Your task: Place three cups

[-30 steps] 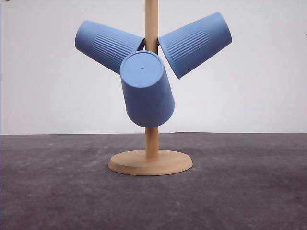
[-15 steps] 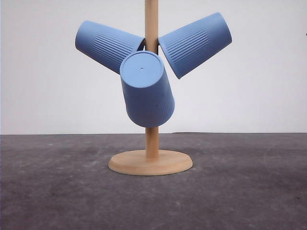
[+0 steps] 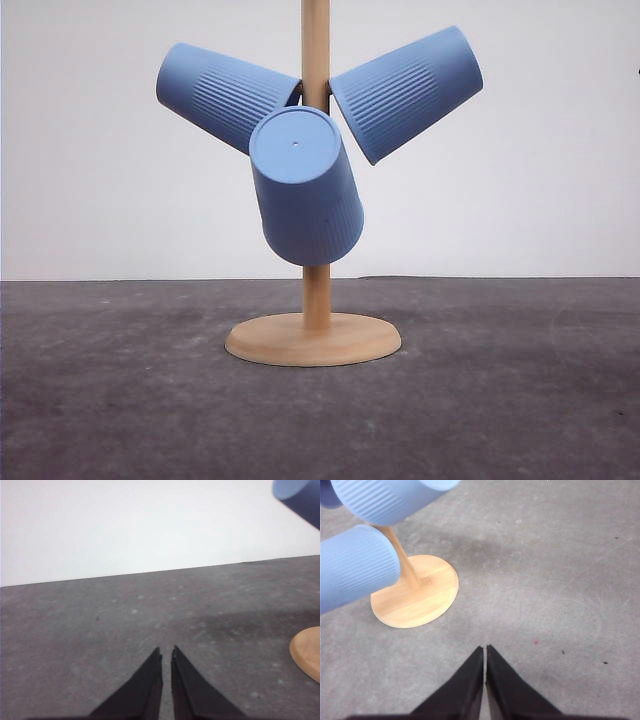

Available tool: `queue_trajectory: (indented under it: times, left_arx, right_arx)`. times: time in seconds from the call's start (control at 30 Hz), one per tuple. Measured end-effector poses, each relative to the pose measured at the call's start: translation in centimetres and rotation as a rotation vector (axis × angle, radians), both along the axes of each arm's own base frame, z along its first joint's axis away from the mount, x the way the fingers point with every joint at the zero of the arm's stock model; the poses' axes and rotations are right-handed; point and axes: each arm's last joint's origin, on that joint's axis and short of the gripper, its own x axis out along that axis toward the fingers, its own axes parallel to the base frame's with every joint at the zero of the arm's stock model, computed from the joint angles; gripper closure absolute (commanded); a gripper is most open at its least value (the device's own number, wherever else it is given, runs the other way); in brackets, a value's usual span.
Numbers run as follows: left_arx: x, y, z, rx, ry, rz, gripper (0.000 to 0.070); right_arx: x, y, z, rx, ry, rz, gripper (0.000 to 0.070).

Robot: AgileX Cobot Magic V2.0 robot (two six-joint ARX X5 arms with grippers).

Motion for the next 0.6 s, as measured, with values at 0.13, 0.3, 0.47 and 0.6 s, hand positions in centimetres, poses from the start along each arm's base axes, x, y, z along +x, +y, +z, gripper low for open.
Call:
queue_trajectory:
  times: [0.13, 0.3, 0.47, 0.6]
  left_arx:
    - [0.0, 0.04, 0.0, -0.018, 0.002, 0.004, 0.0678]
    - [0.0, 0.04, 0.0, -0.029, 0.003, 0.004, 0.0678]
    - [0.0, 0.04, 0.01, -0.036, 0.004, 0.004, 0.0678]
    - [0.0, 0.04, 0.0, -0.037, 0.004, 0.004, 0.0678]
  right_arx:
    - [0.0, 0.0, 0.0, 0.0, 0.0, 0.0, 0.0696]
    - [0.0, 0.0, 0.0, 0.0, 0.0, 0.0, 0.0696]
    - [0.0, 0.0, 0.0, 0.0, 0.0, 0.0, 0.0696]
    - [0.0, 0.0, 0.0, 0.0, 0.0, 0.0, 0.0696]
